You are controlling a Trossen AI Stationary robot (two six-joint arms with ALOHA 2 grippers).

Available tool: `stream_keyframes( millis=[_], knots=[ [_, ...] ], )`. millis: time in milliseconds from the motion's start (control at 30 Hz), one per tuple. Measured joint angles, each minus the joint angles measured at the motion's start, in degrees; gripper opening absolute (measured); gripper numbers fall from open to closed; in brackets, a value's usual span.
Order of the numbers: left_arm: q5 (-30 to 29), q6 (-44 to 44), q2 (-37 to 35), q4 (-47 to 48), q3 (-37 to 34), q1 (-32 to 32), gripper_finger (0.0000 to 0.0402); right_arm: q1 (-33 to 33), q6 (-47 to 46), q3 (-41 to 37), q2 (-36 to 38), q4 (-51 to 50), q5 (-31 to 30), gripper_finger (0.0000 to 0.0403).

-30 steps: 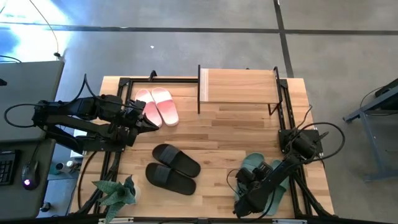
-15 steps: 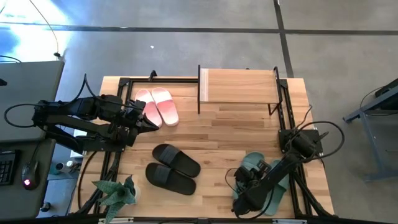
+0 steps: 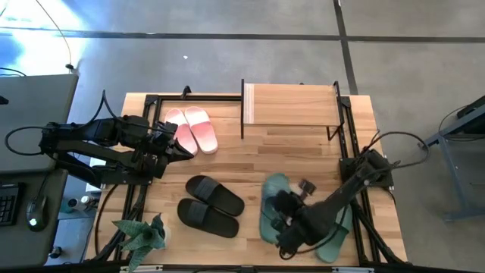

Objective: Pick and place slides into the shelf
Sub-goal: Put the left green slide on to the shelf

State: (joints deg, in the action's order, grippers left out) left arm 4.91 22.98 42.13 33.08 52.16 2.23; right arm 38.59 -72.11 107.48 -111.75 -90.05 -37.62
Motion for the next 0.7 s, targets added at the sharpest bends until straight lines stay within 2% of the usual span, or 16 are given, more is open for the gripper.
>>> stream_keyframes(
  millis=[167,500,567,700],
  knots=[
    [0.0,0.0,0.0,0.0,0.0,0.0,0.0001,-4.3,13.5,9.5,3.4,0.0,-9.9,0.0],
    [0.0,0.0,0.0,0.0,0.0,0.0,0.0001,-17.9,48.6,27.5,9.1,0.1,-21.9,0.0],
    [0.0,0.0,0.0,0.0,0.0,0.0,0.0001,-21.5,57.6,25.9,12.0,3.7,-23.4,0.0],
    [0.0,0.0,0.0,0.0,0.0,0.0,0.0001,-30.3,71.6,23.2,16.4,5.6,-21.3,0.0]
  ],
)
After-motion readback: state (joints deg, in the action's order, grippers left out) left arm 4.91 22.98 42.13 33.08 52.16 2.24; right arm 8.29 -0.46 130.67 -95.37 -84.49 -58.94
